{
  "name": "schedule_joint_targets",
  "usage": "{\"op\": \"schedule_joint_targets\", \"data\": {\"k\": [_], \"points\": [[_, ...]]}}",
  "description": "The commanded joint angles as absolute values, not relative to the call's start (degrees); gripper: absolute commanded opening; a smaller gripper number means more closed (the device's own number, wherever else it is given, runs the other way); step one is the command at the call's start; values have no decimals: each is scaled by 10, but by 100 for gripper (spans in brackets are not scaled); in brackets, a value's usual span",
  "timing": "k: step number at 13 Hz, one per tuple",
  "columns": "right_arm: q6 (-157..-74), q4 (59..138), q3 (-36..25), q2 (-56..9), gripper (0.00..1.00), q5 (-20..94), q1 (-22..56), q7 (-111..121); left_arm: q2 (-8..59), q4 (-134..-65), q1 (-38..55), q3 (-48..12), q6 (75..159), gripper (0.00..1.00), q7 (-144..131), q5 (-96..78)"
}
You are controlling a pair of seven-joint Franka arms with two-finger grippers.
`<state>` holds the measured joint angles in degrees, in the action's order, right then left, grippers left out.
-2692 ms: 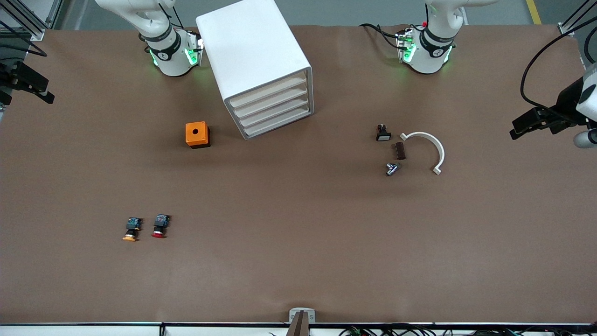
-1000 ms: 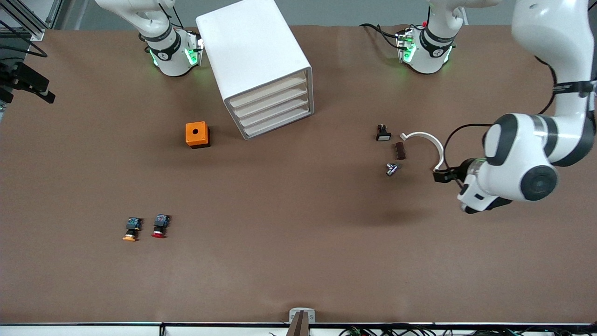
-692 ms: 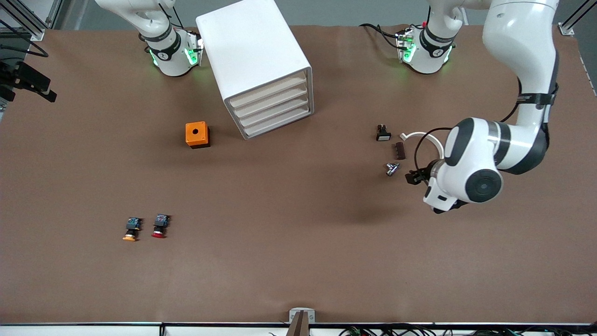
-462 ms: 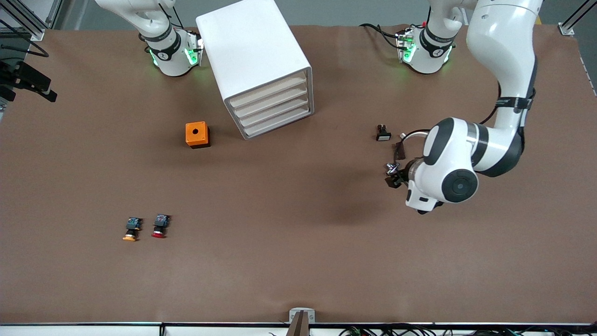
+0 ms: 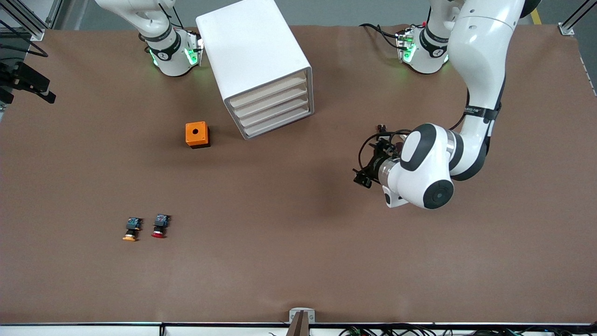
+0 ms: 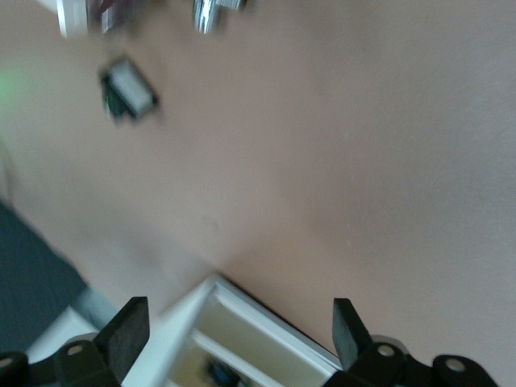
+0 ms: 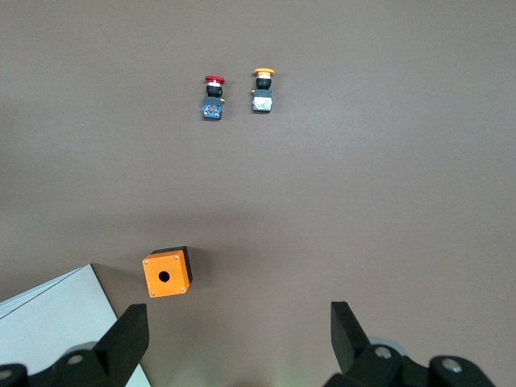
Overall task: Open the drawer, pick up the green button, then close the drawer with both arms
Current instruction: 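Reach the left gripper to the cabinet's drawer handle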
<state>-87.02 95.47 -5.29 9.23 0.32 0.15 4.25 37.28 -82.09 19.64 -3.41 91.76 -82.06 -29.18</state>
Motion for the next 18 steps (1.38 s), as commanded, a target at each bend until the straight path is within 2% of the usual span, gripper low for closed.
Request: {"op": "schedule_joint_targets", "data": {"k": [1,10,18], "points": [[-867,958,-53,100,100,5,1,46,402,-799,210,-32,902,100,-938,-366],[-853,929,-53,84,100,0,0,45,482,-780,258,-33,855,100,-1208,-510],[-882,917,-54,9,100,-4,-6,54,525,-781,292,-50,851,98,-1276,-557]]}}
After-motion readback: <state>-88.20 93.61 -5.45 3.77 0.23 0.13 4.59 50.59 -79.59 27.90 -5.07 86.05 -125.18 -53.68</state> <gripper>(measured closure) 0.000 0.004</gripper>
